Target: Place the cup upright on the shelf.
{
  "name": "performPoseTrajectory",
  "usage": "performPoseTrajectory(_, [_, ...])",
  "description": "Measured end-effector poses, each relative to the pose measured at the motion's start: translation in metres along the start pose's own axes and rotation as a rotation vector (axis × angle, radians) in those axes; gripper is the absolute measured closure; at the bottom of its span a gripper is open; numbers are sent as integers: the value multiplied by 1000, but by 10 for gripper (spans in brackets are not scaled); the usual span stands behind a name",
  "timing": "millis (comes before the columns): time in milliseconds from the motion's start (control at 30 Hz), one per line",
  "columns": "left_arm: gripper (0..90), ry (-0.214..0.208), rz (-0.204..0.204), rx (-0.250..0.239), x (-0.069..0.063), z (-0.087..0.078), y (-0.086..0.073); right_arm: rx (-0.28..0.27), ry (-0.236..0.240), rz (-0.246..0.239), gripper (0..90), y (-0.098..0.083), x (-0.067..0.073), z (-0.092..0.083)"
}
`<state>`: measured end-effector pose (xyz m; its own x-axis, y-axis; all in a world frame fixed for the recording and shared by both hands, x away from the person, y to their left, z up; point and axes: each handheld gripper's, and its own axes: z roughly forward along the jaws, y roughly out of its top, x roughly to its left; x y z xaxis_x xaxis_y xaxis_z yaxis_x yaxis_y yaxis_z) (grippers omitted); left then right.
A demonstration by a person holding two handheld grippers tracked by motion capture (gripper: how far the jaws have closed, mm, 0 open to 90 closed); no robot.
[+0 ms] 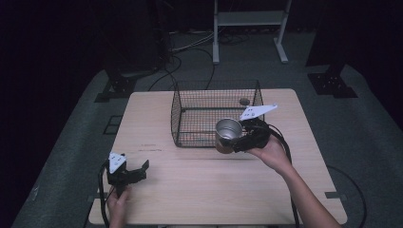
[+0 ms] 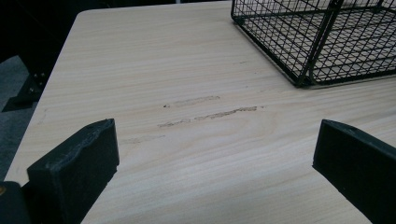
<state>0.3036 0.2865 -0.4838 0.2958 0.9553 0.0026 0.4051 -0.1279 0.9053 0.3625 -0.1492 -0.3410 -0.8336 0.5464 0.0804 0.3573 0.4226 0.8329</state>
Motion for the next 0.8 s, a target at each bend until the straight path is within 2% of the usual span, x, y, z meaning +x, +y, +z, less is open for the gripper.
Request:
performPoseTrajectory(233, [0, 0, 0, 0, 0, 0, 0, 9, -16, -21, 179, 15, -4, 2])
performPoseTrajectory(433, [0, -1, -2, -5, 0, 0, 0, -2, -28, -15, 179, 27, -7, 4])
performPoseTrajectory(800, [0, -2, -5, -7, 1, 0, 0, 10, -45, -13, 179, 49, -18, 20])
